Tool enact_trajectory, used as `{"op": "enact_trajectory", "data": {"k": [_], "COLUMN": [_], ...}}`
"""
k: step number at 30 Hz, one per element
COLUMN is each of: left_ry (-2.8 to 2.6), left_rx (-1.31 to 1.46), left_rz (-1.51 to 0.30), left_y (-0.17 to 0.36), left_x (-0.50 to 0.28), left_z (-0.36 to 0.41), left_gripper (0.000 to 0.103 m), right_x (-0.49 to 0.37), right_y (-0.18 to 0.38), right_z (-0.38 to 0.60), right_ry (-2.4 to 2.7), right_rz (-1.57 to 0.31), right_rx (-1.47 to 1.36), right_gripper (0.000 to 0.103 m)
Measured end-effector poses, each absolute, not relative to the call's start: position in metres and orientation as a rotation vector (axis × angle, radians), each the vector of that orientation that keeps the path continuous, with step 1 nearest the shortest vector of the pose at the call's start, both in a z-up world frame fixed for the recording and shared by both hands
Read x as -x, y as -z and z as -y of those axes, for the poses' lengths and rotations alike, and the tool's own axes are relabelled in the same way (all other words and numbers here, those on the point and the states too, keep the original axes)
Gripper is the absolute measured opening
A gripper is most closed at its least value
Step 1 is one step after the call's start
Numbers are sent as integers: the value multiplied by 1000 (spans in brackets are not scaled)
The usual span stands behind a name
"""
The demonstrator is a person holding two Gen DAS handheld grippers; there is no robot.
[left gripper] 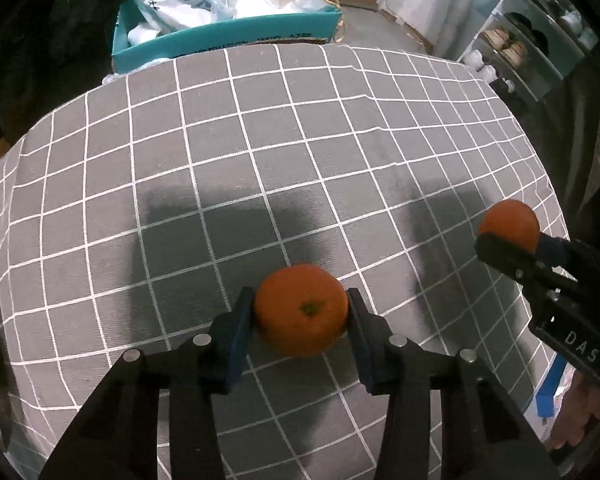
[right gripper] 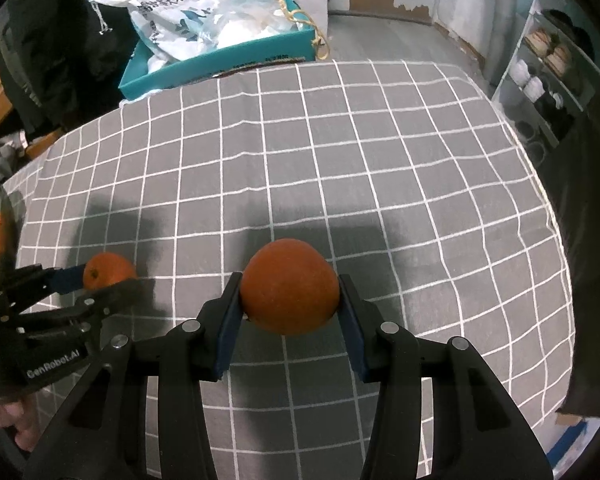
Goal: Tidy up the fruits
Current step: 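Lift both small oranges with both tools and carry them toward the green bowl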
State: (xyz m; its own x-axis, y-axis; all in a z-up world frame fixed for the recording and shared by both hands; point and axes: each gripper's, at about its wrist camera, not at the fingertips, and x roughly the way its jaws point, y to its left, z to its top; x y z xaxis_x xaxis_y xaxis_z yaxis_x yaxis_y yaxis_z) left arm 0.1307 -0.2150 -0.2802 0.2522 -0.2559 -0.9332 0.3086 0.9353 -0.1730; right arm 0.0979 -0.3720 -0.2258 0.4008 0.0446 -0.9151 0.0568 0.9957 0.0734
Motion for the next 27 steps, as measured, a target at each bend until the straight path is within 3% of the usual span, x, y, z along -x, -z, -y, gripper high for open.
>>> {"op": "enact_trajectory", "data": {"k": [27], "left_ry": [358], "left_rx": [21], "left_rz": [-1023], "left_y": [174], "left_x": [-109], "left_z": [175], "left_gripper": [45], "right_x": [-89], "right_y": [131], "right_z": [341], "right_ry": [-36], "right_rz": [-951], "right_rx": [-19], "right_gripper": [45]}}
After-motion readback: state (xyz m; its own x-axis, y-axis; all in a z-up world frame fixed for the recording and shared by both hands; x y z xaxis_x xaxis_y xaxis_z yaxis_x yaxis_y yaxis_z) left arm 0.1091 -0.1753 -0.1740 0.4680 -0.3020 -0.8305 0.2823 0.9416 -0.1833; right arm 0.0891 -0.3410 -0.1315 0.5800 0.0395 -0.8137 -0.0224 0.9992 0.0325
